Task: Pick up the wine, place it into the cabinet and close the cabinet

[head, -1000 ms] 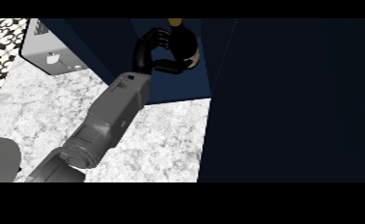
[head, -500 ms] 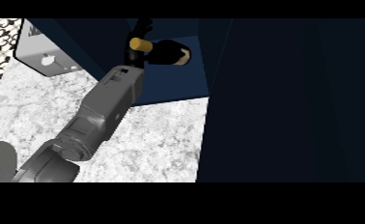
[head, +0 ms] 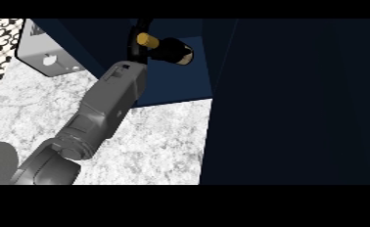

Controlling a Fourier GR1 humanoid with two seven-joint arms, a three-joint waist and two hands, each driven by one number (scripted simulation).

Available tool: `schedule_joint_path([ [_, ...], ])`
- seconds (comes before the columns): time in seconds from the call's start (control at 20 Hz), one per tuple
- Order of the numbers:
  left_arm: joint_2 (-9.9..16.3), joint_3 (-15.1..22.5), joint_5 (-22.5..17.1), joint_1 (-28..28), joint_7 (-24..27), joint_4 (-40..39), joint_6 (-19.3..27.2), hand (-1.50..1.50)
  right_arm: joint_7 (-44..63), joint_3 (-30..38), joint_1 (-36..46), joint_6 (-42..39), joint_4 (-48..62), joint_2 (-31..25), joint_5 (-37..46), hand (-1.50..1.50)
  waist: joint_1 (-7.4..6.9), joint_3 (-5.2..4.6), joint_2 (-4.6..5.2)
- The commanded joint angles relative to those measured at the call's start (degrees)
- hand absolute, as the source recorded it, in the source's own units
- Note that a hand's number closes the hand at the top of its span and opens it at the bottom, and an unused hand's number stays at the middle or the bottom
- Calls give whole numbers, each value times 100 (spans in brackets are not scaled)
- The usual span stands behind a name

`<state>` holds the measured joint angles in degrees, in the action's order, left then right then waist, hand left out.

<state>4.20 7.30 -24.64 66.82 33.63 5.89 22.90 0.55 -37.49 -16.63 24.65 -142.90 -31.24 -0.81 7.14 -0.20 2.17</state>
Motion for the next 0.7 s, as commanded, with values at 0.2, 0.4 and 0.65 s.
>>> schedule_joint_path([
  [0.2,49,-347,-291,168,307,293,-1019,150,452,-102,-179,34,-798,-66,-121,-150,-124,-4,-47],
  [0.4,-129,-449,-378,195,359,382,-1422,150,496,410,-277,-9,-1008,-250,-438,-150,-263,11,-92],
  [0.65,-410,-420,-338,422,156,382,-1375,-150,622,411,-329,89,-1118,-213,-392,-150,-344,14,-137],
])
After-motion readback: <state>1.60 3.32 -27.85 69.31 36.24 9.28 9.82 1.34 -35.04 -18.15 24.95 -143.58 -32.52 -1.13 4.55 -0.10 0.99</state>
